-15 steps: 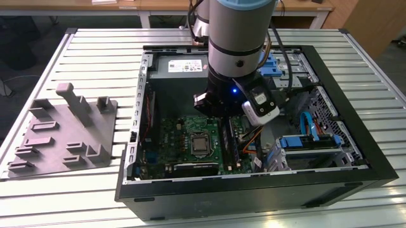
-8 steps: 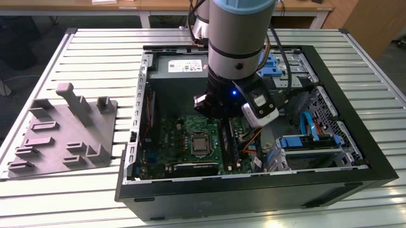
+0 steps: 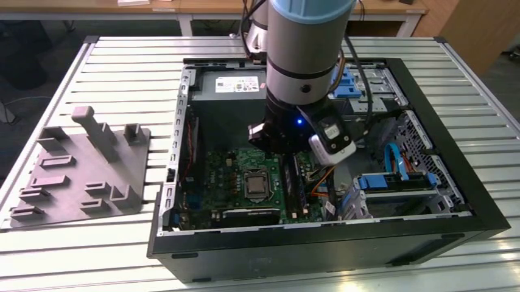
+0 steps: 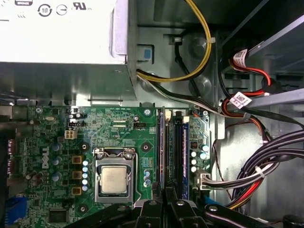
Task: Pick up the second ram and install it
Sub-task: 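Insert the second ram into the second slot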
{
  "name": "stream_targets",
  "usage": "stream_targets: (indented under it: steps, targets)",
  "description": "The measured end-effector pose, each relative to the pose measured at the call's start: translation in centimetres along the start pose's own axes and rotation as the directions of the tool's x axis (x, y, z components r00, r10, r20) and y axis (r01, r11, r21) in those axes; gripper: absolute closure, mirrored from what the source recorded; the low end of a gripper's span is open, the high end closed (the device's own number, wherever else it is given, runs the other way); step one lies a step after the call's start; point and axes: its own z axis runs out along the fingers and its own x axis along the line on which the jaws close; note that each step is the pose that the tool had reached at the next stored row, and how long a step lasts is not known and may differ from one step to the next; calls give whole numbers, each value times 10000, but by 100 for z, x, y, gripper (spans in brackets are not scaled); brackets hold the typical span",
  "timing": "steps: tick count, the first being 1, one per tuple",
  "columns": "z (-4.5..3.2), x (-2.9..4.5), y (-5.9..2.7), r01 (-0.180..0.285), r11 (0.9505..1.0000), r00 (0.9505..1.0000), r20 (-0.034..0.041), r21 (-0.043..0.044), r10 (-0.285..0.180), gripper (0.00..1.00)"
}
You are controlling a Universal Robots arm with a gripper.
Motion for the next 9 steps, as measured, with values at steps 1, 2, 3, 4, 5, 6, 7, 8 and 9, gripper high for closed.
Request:
stream_targets:
  steps: [1, 2, 3, 4, 5, 6, 7, 8, 9]
  targets:
    - [7, 0, 0, 0, 10000, 10000, 0, 1, 0, 86]
    - [14, 1, -1, 0, 10000, 10000, 0, 0, 0, 86]
    - [21, 1, -1, 0, 10000, 10000, 0, 0, 0, 86]
    - [28, 1, -2, 0, 10000, 10000, 0, 1, 0, 86]
    - [35, 2, -3, 0, 10000, 10000, 0, 0, 0, 86]
    - [42, 2, -3, 0, 10000, 10000, 0, 0, 0, 86]
    - [49, 3, -5, -1, 10000, 10000, 0, 0, 1, 86]
    - [55, 3, -6, 0, 10000, 10000, 0, 1, 0, 86]
    - [61, 3, -7, 0, 10000, 10000, 0, 1, 0, 86]
